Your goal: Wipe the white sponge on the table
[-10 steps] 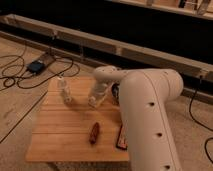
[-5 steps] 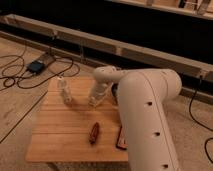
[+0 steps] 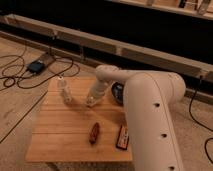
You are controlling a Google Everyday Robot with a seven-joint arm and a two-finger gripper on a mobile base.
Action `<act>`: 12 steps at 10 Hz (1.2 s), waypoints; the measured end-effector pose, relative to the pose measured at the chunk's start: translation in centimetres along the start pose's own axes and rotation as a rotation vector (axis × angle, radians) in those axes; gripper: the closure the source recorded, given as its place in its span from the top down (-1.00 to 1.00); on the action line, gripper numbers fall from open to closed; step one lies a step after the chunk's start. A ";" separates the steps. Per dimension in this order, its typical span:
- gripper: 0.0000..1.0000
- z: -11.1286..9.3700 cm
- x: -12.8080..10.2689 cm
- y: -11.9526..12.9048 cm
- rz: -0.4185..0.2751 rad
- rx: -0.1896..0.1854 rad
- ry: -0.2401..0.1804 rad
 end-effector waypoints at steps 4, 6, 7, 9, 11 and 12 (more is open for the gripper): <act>-1.00 -1.3 2.1 1.7 -0.039 -0.060 0.143; -1.00 -1.4 3.8 2.5 -0.088 -0.059 0.193; -1.00 -1.2 4.3 2.5 -0.097 -0.055 0.209; -1.00 -0.2 5.2 2.2 -0.109 -0.033 0.256; -1.00 1.2 5.7 1.6 -0.118 -0.007 0.295; -1.00 1.6 5.8 1.2 -0.129 0.004 0.310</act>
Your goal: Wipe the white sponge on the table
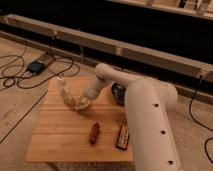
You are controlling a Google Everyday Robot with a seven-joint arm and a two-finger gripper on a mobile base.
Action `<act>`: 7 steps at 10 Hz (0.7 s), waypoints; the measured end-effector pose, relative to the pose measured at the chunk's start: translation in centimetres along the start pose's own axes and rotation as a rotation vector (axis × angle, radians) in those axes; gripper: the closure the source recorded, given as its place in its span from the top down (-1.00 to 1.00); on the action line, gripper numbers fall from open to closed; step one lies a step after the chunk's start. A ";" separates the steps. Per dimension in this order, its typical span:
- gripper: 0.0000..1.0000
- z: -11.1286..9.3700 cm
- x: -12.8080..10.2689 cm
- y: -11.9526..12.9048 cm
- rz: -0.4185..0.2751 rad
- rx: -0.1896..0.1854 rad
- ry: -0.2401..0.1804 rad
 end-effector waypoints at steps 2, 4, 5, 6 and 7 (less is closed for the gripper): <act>-1.00 0.5 0.1 -1.3 -0.020 0.030 0.022; -1.00 0.2 0.1 -4.3 -0.041 0.071 0.041; -1.00 -0.2 -0.1 -5.5 -0.042 0.081 0.044; -1.00 -1.0 -0.9 -7.3 -0.036 0.090 0.045; -1.00 -1.8 -1.8 -8.9 -0.023 0.094 0.044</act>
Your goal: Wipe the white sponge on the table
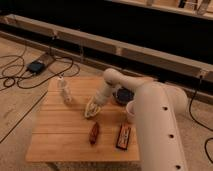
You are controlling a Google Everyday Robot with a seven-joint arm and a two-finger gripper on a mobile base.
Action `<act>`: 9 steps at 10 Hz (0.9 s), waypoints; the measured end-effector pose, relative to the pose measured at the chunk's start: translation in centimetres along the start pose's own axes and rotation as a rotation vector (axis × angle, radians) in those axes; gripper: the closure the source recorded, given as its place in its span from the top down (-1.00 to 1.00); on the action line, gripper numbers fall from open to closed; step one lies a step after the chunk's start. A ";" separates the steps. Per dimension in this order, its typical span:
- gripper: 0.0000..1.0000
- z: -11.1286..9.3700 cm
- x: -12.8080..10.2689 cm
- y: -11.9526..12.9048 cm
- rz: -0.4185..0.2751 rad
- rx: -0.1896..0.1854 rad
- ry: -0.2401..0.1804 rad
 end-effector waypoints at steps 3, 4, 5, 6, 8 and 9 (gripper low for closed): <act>-1.00 -2.7 -3.7 -3.3 0.039 -0.008 -0.012; -1.00 -3.5 -5.0 -3.3 0.038 -0.011 -0.024; -1.00 -4.1 -5.9 -3.0 0.032 -0.011 -0.033; -1.00 -4.9 -6.8 -2.1 0.017 -0.013 -0.045; -1.00 -6.0 -7.8 0.4 -0.020 -0.024 -0.064; -1.00 -6.2 -7.5 2.0 -0.047 -0.023 -0.057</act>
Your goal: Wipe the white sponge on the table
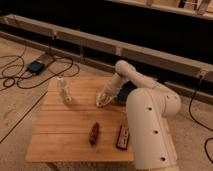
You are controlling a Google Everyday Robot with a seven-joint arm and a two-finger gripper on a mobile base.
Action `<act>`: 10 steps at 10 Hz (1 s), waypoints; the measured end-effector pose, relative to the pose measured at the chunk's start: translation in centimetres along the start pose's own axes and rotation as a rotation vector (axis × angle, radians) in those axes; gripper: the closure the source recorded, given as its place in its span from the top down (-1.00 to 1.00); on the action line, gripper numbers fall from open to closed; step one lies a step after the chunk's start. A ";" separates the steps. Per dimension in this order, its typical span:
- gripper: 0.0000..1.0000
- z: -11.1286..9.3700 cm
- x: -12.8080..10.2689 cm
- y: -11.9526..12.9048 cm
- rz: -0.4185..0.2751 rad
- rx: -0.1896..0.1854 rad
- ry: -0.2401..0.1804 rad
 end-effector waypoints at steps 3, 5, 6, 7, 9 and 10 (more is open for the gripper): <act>-1.00 0.8 1.5 3.8 -0.063 0.011 0.031; -1.00 2.1 2.9 5.8 -0.097 0.029 0.070; -1.00 2.8 3.4 6.0 -0.109 0.044 0.084; -1.00 3.9 3.9 5.9 -0.123 0.072 0.102; -1.00 6.0 4.5 4.3 -0.129 0.128 0.135; -1.00 6.9 4.6 3.1 -0.119 0.147 0.150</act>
